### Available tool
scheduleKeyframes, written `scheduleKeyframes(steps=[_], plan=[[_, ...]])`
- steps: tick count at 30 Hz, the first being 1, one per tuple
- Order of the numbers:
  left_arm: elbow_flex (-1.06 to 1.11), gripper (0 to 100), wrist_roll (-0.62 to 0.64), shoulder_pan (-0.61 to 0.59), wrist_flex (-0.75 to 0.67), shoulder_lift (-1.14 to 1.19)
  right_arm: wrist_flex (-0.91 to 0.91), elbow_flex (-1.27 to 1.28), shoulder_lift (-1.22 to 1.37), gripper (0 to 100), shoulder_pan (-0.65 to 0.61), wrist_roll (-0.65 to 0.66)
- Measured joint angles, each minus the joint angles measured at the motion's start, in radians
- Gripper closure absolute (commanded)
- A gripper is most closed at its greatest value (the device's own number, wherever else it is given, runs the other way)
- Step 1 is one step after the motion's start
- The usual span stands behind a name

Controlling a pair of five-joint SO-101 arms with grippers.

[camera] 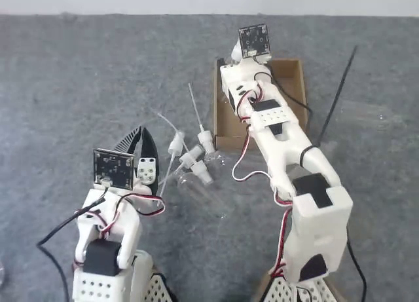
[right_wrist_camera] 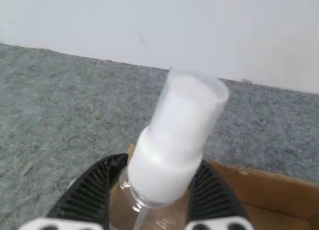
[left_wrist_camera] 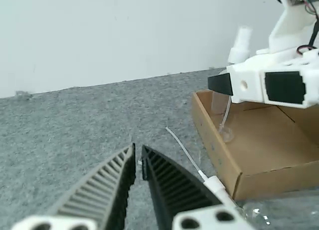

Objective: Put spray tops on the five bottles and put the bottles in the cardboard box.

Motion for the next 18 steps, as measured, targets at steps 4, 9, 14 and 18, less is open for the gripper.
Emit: scheduleKeyframes(steps=[4, 9, 14, 18], plan=[[0.0, 99, 0.0, 0.0, 0.0, 0.0, -0.008, 0.0, 0.02, 98.9, 0.0, 0.0], [0.0, 99, 0.002, 0.025, 0.0, 0.0, -0.008, 0.0, 0.02, 98.9, 0.0, 0.0], [0.0, 99, 0.0, 0.051, 0.0, 0.0, -0.023, -0.009, 0.021, 98.9, 0.0, 0.048], [0.0, 99, 0.0, 0.051, 0.0, 0.0, -0.029, -0.08, 0.077, 98.9, -0.003, 0.127]])
